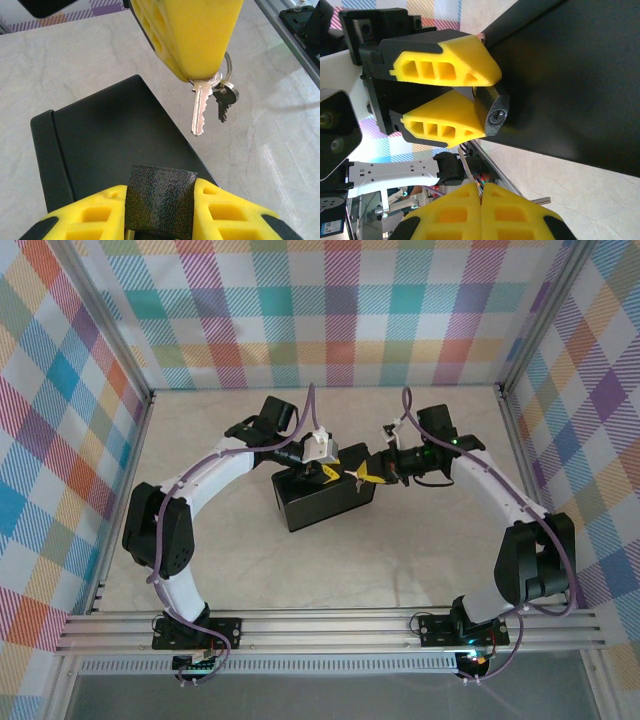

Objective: Unlock a padlock with a key

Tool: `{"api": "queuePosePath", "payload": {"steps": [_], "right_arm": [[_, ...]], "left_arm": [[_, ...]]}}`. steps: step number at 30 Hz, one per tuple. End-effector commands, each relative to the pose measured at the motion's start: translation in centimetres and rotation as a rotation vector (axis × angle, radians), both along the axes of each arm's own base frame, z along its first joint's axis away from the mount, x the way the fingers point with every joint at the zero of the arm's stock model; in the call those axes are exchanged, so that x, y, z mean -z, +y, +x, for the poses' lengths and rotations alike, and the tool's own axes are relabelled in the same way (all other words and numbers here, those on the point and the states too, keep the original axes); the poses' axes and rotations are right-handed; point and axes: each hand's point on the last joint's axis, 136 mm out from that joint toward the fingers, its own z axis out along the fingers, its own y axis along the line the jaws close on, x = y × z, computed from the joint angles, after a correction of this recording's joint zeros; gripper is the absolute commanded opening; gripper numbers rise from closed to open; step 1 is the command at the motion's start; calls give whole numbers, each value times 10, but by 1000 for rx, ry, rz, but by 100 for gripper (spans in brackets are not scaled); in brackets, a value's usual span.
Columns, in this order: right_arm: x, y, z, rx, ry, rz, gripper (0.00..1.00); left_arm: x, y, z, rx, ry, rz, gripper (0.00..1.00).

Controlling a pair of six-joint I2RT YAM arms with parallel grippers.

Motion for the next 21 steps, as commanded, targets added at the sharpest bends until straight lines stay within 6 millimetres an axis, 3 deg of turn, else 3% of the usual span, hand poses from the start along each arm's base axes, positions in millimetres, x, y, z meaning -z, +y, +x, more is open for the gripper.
{"api": "queuePosePath", "payload": {"steps": [1, 21], "right_arm": [[-1, -3, 3, -15, -18, -22, 0], [7, 2, 19, -4, 2, -24, 0]], "left_arm": [[-22, -2, -10, 34, -31, -64, 13], [-24, 1, -11, 21, -30, -67, 13]]}}
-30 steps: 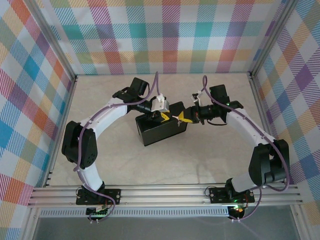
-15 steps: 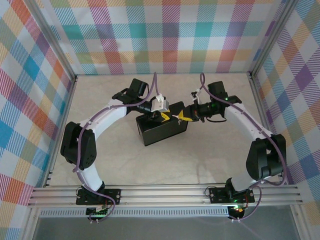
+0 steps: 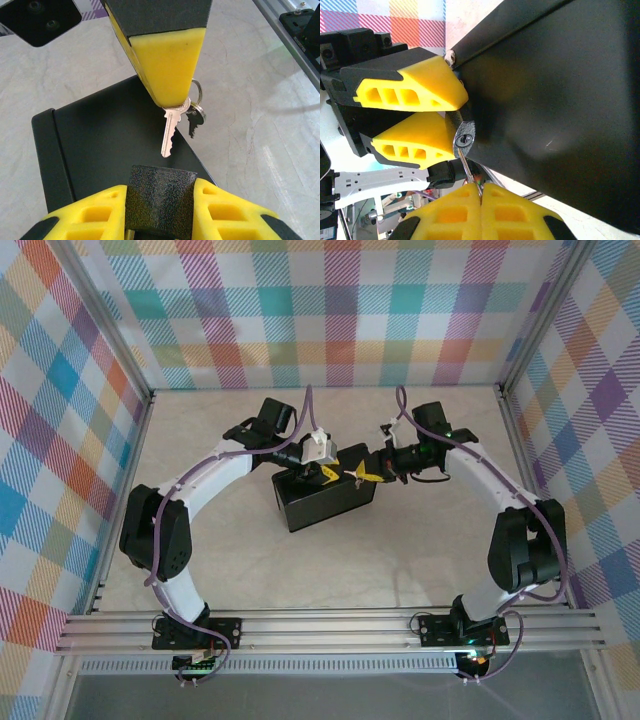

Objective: Unlock a padlock with a key

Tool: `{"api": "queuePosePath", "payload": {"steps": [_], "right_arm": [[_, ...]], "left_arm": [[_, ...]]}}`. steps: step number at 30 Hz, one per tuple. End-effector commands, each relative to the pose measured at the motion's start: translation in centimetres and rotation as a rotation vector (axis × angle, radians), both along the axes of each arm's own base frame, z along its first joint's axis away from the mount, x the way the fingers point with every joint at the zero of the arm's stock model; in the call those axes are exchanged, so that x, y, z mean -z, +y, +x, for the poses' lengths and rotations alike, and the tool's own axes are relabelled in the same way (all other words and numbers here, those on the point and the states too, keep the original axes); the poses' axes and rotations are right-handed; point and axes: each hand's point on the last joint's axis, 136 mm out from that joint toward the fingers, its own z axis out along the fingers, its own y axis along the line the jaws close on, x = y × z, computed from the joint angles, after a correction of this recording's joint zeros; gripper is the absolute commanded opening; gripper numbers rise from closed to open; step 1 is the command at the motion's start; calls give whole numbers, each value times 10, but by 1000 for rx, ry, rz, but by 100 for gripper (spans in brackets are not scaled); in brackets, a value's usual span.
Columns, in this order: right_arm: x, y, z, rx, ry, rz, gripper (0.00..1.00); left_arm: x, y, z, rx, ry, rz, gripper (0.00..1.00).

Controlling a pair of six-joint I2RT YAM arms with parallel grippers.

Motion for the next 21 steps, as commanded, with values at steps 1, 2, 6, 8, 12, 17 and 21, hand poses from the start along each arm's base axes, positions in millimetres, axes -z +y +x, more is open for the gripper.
{"api": "queuePosePath", "payload": {"steps": [1, 2, 6, 8, 12, 17, 21], "right_arm": [[-8, 1, 7, -1, -24, 13, 0], [-7, 1, 8, 1, -21, 8, 0], [-8, 3, 11, 9, -25, 14, 0], [-8, 4, 12, 5, -25, 15, 0], [-7, 8, 12, 0, -25, 10, 0], [-5, 12, 11, -9, -21, 4, 0], [-4, 11, 11, -7, -21, 1, 0]], "left_arm": [[-22, 0, -9, 28, -29, -56, 13], [-22, -1, -9, 29, -28, -56, 13], [-21, 0, -9, 27, -25, -57, 13], [-21, -1, -9, 26, -25, -58, 13], [-21, -1, -9, 25, -26, -60, 13], [-21, 0, -10, 24, -26, -60, 13], [-20, 0, -10, 21, -22, -57, 13]]}}
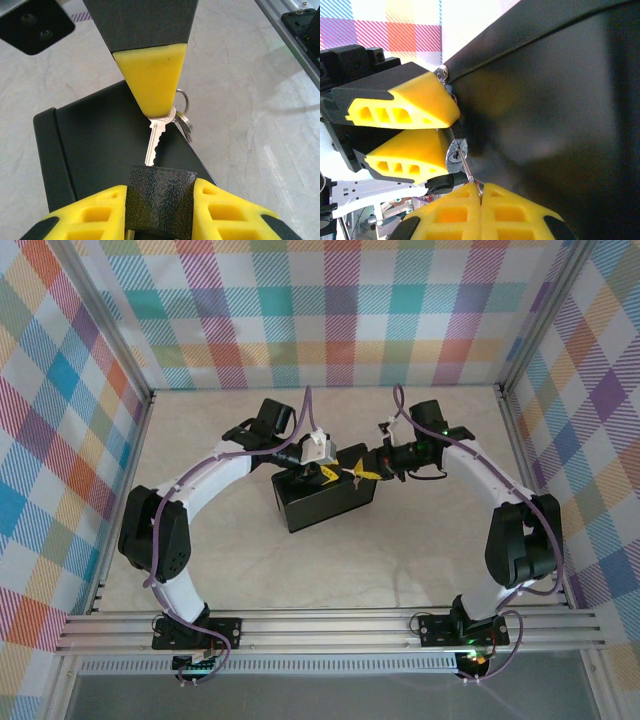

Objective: Unlock a padlock with a key

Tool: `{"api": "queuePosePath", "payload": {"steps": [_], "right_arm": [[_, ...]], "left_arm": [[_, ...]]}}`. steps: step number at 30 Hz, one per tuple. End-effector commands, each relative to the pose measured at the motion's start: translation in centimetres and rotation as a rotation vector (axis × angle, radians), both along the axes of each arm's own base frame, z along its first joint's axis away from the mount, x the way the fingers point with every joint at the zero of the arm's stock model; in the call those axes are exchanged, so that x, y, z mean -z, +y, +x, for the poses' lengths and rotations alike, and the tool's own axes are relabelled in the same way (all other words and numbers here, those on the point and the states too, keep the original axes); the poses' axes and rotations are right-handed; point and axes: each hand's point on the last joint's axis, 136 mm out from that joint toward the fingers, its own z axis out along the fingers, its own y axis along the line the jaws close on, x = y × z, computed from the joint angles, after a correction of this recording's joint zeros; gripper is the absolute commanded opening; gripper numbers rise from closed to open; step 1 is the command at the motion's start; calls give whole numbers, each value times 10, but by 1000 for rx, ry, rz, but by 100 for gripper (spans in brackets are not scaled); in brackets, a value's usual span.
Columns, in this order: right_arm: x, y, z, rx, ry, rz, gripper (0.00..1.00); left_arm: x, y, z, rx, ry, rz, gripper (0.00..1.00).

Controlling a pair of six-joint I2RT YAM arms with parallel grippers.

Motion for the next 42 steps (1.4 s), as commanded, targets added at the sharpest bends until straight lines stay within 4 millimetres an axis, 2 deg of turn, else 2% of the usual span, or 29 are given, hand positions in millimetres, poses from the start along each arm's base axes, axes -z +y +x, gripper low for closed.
{"api": "queuePosePath", "payload": {"steps": [1, 7, 19, 28, 37, 42], "right_arm": [[-9, 6, 3, -14, -30, 19, 0], [-5, 4, -1, -3, -24, 18, 0], [-6, 19, -8, -34, -31, 26, 0], [-10, 18, -16, -36, -42, 42, 0], [-18, 20, -14, -31, -68, 68, 0], [-13, 24, -12, -37, -57, 64, 0]], "left_arm": [[-19, 0, -9, 24, -19, -51, 13], [-18, 1, -9, 19, -18, -45, 13], [-20, -1, -6, 11, -5, -56, 11], [-15, 2, -7, 7, 0, -38, 11], [-16, 4, -13, 14, 8, -29, 11], [-20, 4, -13, 14, 15, -40, 11]]}}
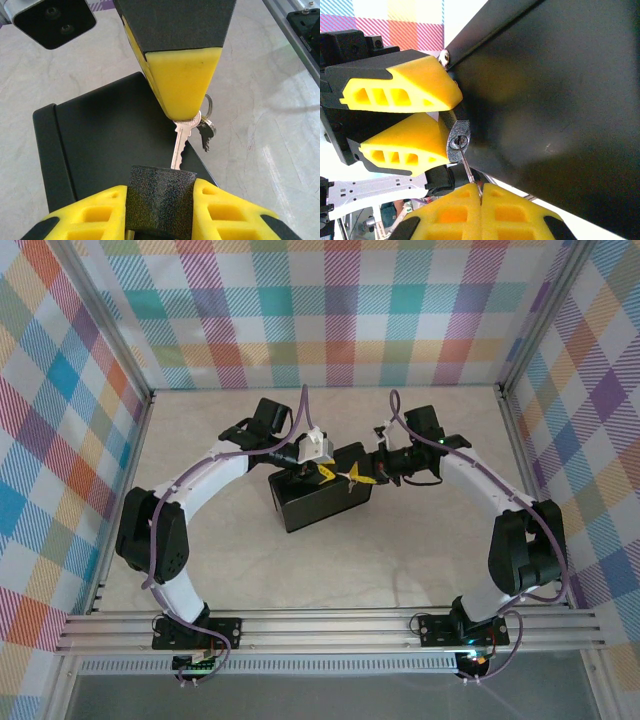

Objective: Unlock a padlock with a key

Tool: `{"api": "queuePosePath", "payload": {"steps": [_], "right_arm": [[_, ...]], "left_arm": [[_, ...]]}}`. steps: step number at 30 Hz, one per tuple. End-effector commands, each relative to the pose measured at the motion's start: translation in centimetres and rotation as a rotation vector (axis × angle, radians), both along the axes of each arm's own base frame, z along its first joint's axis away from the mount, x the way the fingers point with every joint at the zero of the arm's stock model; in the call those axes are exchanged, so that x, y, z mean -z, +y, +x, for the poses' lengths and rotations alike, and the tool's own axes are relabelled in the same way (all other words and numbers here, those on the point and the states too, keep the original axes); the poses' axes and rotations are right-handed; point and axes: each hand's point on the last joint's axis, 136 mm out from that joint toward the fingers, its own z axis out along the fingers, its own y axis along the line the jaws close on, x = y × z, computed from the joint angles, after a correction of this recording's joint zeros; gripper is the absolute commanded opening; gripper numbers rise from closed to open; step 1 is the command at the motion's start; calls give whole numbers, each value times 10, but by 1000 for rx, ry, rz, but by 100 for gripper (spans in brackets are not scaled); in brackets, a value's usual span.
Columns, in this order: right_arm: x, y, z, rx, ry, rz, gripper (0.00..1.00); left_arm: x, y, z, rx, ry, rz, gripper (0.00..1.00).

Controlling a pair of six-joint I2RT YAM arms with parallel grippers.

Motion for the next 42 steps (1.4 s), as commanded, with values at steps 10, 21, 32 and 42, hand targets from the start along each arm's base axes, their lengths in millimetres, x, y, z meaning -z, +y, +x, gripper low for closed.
{"api": "queuePosePath", "payload": {"steps": [10, 21, 32, 42], "right_arm": [[-13, 9, -3, -31, -48, 47, 0], [-14, 8, 3, -9, -47, 62, 0], [-12, 2, -1, 8, -57, 58, 0], [-14, 6, -3, -10, -58, 58, 0]], "left_arm": [[-17, -2, -14, 35, -7, -39, 11], [-18, -3, -15, 38, -4, -43, 11], [-15, -2, -14, 36, 6, -40, 11], [-17, -4, -15, 37, 9, -54, 11]]}}
